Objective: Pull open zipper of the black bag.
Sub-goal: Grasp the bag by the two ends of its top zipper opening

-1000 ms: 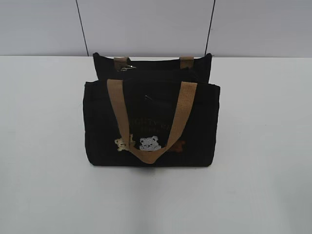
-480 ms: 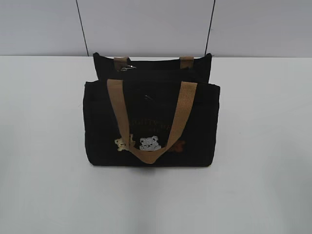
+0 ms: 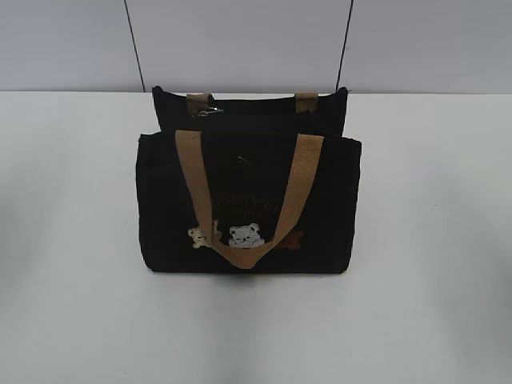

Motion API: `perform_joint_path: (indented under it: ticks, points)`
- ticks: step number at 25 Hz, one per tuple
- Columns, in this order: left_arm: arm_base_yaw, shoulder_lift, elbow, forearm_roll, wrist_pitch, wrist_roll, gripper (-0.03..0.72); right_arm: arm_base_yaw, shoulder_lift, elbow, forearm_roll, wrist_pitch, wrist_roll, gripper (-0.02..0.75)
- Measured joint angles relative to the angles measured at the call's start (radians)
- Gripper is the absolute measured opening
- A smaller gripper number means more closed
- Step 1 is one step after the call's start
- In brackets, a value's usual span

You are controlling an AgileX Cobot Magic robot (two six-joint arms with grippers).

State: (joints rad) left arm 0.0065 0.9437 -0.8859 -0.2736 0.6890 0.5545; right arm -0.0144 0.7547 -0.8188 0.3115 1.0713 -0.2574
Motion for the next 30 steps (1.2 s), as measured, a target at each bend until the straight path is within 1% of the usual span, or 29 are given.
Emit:
perform_joint_path:
  ticks: [1,2,4,6,9,11,14,17,21,26,30]
  points:
    - [0.000,0.046,-0.029,-0.047,0.000,0.051,0.367,0.000,0.043,-0.035,0.017,0.002,-0.005,0.556]
    - [0.000,0.091,-0.064,-0.105,0.000,0.130,0.367,0.000,0.107,-0.066,0.038,0.005,-0.016,0.556]
    - [0.000,0.172,-0.127,-0.229,0.017,0.326,0.367,0.000,0.176,-0.137,0.080,0.005,-0.036,0.556]
    - [0.000,0.263,-0.188,-0.351,0.054,0.482,0.367,0.000,0.241,-0.209,0.119,0.006,-0.051,0.556]
    - [0.000,0.392,-0.257,-0.492,0.128,0.673,0.367,0.000,0.339,-0.328,0.160,0.010,-0.087,0.556]
    - [0.000,0.470,-0.289,-0.558,0.157,0.801,0.367,0.000,0.409,-0.399,0.180,0.033,-0.097,0.556]
    - [0.000,0.588,-0.333,-0.610,0.187,0.981,0.365,0.000,0.515,-0.499,0.209,0.070,-0.104,0.556]
    - [-0.001,0.699,-0.391,-0.651,0.231,1.084,0.365,0.016,0.612,-0.591,0.242,0.090,-0.109,0.556]
    - [-0.044,0.789,-0.452,-0.662,0.290,1.211,0.365,0.115,0.728,-0.712,0.259,0.103,-0.103,0.556]
    - [-0.115,0.848,-0.515,-0.668,0.295,1.254,0.365,0.237,0.871,-0.874,0.266,0.116,-0.017,0.556]
    - [-0.144,0.903,-0.544,-0.672,0.295,1.259,0.365,0.343,0.964,-0.988,0.268,0.124,0.020,0.556]
